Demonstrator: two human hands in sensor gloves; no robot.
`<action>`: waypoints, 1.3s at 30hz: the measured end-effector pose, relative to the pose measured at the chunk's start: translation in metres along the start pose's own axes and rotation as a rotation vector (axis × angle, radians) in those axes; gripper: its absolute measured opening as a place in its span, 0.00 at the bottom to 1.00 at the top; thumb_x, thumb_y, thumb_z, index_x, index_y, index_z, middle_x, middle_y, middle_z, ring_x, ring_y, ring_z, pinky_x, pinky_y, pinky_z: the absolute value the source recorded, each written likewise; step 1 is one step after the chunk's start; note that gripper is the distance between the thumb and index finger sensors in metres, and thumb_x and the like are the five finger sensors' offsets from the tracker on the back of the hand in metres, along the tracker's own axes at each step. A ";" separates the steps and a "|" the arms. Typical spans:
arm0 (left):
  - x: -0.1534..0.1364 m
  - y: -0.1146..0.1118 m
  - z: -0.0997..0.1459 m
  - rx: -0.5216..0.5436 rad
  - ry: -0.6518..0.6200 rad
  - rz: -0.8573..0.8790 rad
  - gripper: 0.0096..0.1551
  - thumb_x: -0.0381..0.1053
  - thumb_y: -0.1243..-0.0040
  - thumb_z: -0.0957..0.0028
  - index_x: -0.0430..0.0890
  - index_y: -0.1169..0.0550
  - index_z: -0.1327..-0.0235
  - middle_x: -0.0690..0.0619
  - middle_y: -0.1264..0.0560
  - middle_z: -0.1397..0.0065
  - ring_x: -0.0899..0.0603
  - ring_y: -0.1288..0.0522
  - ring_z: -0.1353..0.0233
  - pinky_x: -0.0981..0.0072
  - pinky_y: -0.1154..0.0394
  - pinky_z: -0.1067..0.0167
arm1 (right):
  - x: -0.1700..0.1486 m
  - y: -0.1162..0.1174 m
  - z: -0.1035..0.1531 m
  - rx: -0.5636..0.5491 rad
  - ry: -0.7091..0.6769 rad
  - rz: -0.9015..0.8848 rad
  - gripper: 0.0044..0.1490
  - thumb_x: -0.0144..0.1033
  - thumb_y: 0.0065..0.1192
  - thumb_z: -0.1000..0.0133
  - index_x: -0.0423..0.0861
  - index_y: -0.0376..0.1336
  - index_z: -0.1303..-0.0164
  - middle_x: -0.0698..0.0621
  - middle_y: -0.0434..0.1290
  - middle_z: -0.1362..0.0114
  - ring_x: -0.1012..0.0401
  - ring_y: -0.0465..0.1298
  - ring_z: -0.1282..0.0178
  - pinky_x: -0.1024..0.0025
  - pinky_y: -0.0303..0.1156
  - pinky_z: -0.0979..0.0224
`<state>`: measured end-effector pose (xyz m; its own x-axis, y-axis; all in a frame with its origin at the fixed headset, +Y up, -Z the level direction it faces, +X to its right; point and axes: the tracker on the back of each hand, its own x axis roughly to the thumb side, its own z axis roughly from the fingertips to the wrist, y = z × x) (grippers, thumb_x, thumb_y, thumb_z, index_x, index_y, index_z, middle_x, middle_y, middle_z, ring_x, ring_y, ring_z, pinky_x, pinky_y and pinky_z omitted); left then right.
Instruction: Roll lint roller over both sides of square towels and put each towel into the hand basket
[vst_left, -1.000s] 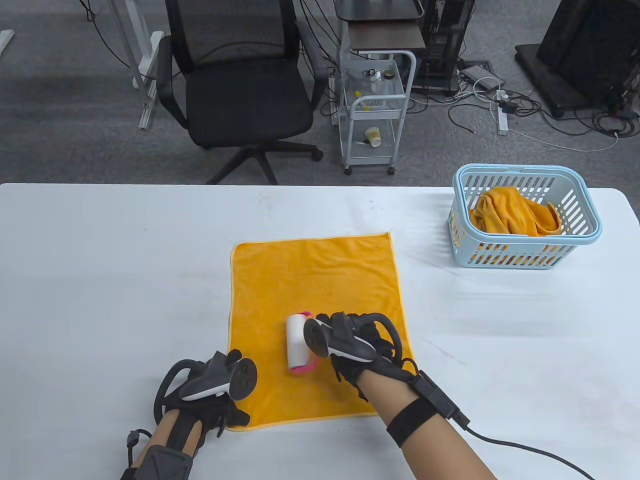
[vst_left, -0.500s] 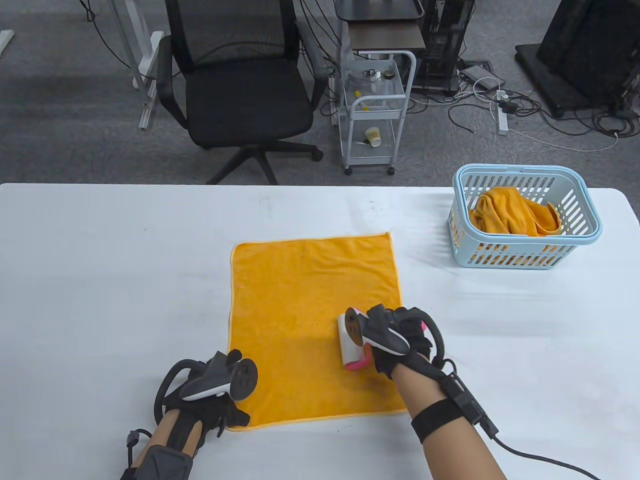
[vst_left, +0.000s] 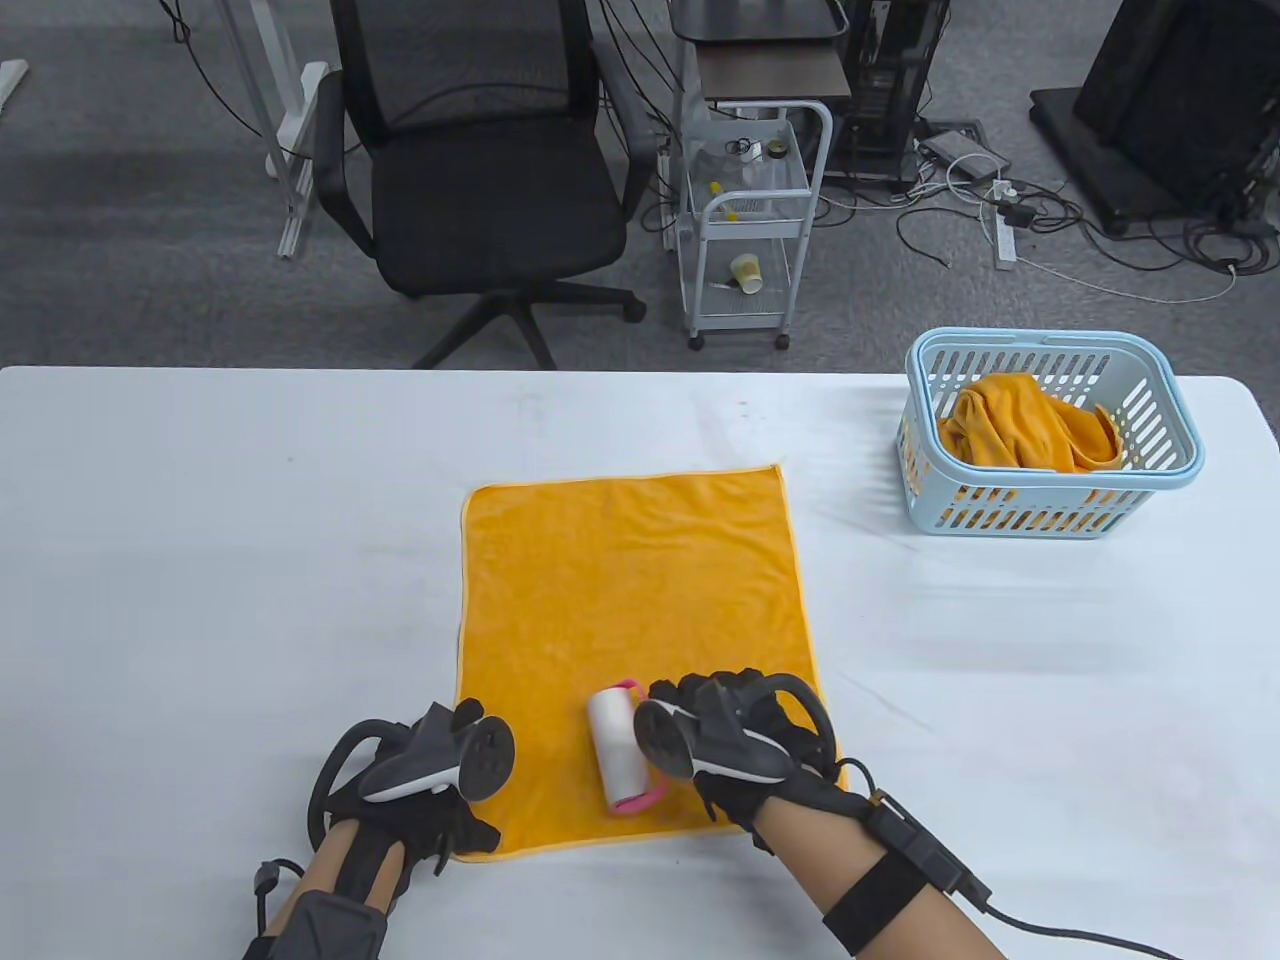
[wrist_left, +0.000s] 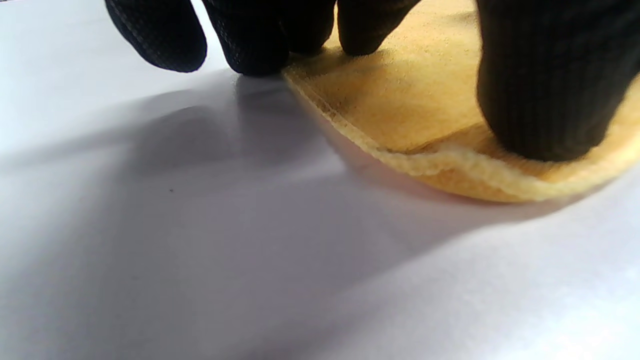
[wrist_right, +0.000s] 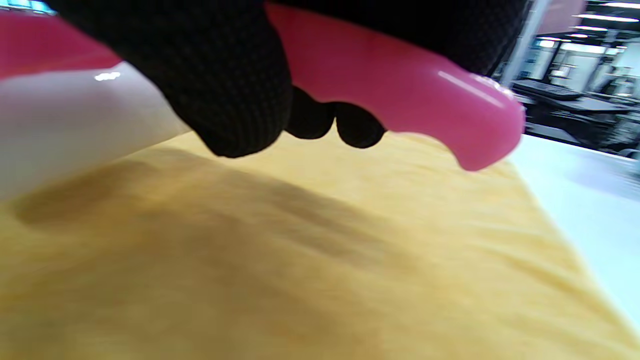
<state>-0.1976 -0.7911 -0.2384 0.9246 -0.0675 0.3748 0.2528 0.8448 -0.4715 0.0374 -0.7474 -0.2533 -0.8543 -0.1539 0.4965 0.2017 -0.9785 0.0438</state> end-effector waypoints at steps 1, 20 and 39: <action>0.000 0.000 0.000 0.000 0.000 0.001 0.61 0.72 0.29 0.68 0.54 0.41 0.22 0.45 0.50 0.12 0.31 0.40 0.16 0.28 0.39 0.27 | 0.006 0.001 0.000 0.003 -0.016 0.006 0.40 0.36 0.77 0.48 0.53 0.62 0.25 0.48 0.73 0.27 0.46 0.77 0.30 0.42 0.73 0.31; -0.001 0.000 0.000 -0.002 0.003 0.006 0.61 0.72 0.28 0.68 0.54 0.41 0.22 0.45 0.50 0.12 0.31 0.40 0.16 0.28 0.39 0.27 | -0.128 0.036 0.048 0.087 0.299 -0.007 0.38 0.30 0.78 0.48 0.54 0.64 0.27 0.48 0.75 0.29 0.45 0.76 0.31 0.38 0.69 0.30; -0.002 0.000 0.000 -0.002 0.002 0.008 0.61 0.72 0.29 0.67 0.54 0.42 0.22 0.46 0.50 0.12 0.32 0.41 0.16 0.28 0.39 0.27 | -0.212 0.037 0.087 -0.170 0.843 -0.139 0.44 0.38 0.78 0.48 0.44 0.61 0.23 0.43 0.74 0.29 0.45 0.81 0.36 0.46 0.78 0.39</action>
<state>-0.1999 -0.7909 -0.2391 0.9274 -0.0618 0.3690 0.2457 0.8443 -0.4761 0.2673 -0.7391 -0.2818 -0.9494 -0.0162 -0.3137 0.0523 -0.9929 -0.1070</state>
